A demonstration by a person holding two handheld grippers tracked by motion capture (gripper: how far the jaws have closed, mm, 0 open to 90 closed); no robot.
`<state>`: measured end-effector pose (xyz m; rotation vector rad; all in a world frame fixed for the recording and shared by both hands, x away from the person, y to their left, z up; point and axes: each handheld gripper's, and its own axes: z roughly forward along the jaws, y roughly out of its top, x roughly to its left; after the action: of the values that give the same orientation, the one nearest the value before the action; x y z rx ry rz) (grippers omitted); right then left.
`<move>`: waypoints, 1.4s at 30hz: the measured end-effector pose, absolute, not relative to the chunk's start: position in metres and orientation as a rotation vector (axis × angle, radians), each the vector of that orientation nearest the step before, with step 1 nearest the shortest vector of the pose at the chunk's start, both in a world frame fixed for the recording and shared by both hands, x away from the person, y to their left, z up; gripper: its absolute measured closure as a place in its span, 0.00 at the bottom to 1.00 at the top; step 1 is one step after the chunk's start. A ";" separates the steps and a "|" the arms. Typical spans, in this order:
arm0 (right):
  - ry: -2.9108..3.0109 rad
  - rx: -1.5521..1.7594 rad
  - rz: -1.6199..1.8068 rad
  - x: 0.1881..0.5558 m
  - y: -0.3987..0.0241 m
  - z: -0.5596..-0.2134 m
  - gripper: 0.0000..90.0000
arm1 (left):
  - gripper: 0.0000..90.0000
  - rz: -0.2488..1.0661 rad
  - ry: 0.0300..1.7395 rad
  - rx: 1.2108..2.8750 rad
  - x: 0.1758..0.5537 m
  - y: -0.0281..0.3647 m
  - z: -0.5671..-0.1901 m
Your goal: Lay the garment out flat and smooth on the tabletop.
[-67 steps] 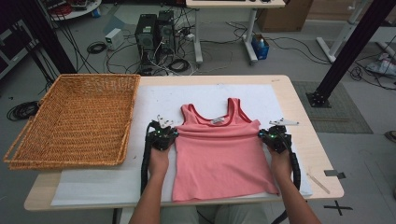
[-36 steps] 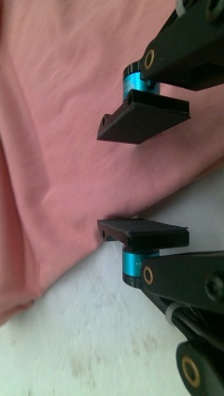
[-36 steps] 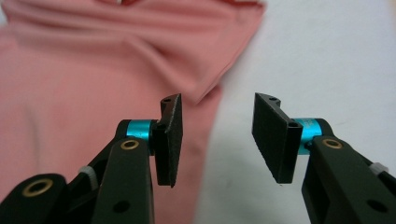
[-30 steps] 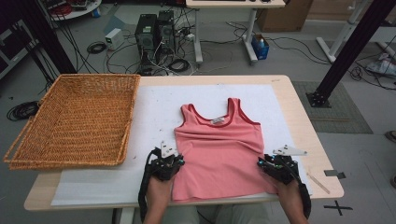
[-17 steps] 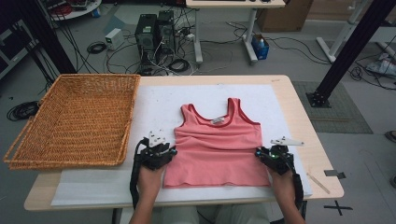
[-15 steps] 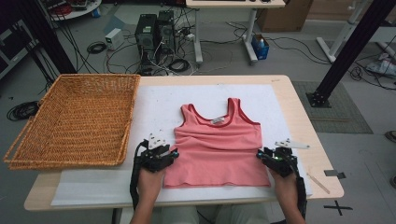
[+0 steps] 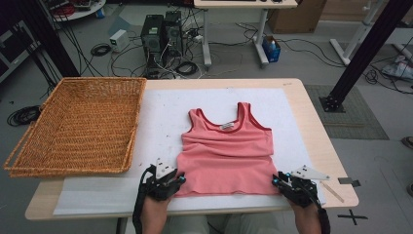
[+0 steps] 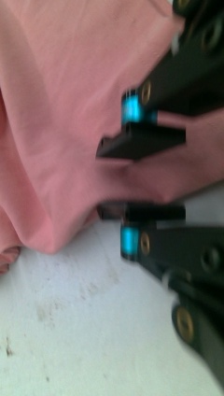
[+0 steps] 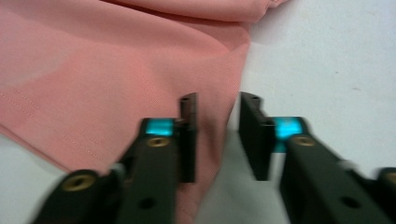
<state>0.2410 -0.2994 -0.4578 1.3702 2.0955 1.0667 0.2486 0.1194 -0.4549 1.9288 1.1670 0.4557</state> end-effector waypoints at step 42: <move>2.046 1.474 1.027 0.298 -0.294 -0.438 0.51 | 0.49 0.432 1.242 1.888 0.315 0.096 -0.446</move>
<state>0.2976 -0.2938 -0.4382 1.4744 2.0464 1.0273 0.3147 0.0960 -0.4463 1.8880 1.2417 0.4319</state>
